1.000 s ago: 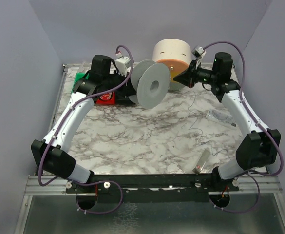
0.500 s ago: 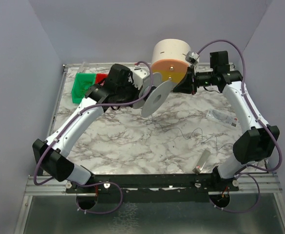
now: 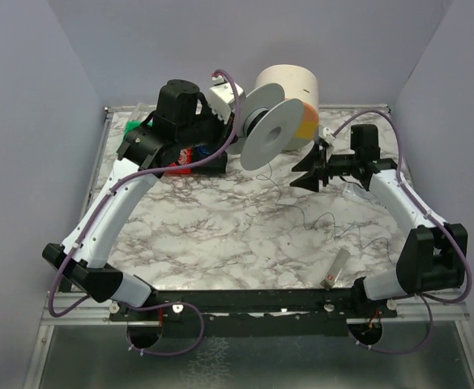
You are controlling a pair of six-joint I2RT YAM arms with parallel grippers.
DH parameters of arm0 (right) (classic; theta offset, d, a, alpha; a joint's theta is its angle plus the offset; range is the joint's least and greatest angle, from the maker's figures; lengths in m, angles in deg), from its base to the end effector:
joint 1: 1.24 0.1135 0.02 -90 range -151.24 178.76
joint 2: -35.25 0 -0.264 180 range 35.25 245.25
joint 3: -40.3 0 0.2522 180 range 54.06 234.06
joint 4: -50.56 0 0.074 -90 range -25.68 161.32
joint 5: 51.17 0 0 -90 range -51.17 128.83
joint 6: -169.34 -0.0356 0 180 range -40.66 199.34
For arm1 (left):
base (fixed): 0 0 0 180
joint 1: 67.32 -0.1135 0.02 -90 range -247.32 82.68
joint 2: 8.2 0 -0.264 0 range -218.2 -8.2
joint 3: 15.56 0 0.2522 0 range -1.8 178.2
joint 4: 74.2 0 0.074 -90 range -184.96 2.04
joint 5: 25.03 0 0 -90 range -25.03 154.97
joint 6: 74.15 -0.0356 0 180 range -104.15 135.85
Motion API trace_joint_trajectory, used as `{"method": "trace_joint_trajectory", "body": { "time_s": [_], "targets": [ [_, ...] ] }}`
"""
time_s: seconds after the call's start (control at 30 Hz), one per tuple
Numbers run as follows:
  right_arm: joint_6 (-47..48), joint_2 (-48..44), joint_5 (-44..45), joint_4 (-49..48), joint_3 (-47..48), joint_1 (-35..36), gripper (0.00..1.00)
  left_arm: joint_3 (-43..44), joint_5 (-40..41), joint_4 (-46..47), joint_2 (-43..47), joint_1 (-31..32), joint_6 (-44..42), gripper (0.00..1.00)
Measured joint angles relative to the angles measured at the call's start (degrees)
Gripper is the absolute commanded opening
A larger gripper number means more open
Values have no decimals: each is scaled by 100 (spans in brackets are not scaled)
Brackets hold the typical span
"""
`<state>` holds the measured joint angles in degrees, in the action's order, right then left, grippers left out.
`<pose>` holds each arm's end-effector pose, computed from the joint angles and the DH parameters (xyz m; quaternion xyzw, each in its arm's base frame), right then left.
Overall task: Wrap the cables
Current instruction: Wrap the cable around the cable reel.
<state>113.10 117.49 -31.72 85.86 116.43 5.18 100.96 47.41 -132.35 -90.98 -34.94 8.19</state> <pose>0.2939 0.0668 0.2915 -0.4787 0.6172 0.4321 0.4508 0.2432 -0.1670 0.4709 0.3621 0.7523 -0.2399 0.4954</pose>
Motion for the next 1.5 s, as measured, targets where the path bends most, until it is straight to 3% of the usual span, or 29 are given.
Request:
{"method": "trace_joint_trajectory", "body": {
  "time_s": [0.07, 0.23, 0.53, 0.6, 0.63, 0.7, 0.73, 0.93, 1.07, 1.3, 1.5],
  "targets": [
    [278, 72, 33, -109, -96, 74, 66, 37, -153, -48, -4, 0, 81, 0],
    [684, 560, 101, -328, -184, 417, 66, 225, -407, -142, -59, 0, 205, 0],
    [238, 1401, 59, -863, -177, 973, 63, 332, -599, -155, -70, -26, 330, 0],
    [236, 1537, -26, -756, -122, 1062, 55, 332, -610, -151, -70, -44, 345, 0],
    [225, 1609, -42, -678, -68, 1106, 44, 332, -619, -151, -70, -46, 356, 0],
    [52, 1685, -22, -717, -46, 1165, 5, 330, -629, -151, -70, -55, 372, 0],
    [-170, 1698, 20, -857, -63, 1189, 1, 330, -643, -151, -70, -61, 378, 0],
    [-1613, 2002, 142, -1235, 205, 1008, 1, 210, -664, -92, -39, -76, 286, 0],
    [-1792, 2369, -155, -479, 977, 437, 0, -310, -560, -85, 164, -76, 11, 0],
    [-461, 2509, -608, 2444, 2643, -678, 0, -1032, -205, -162, 424, -39, -350, 0],
    [-107, 2498, -905, 4044, 3613, -866, 0, -1486, 1029, 151, 400, 278, -431, 0]
  ]
}}
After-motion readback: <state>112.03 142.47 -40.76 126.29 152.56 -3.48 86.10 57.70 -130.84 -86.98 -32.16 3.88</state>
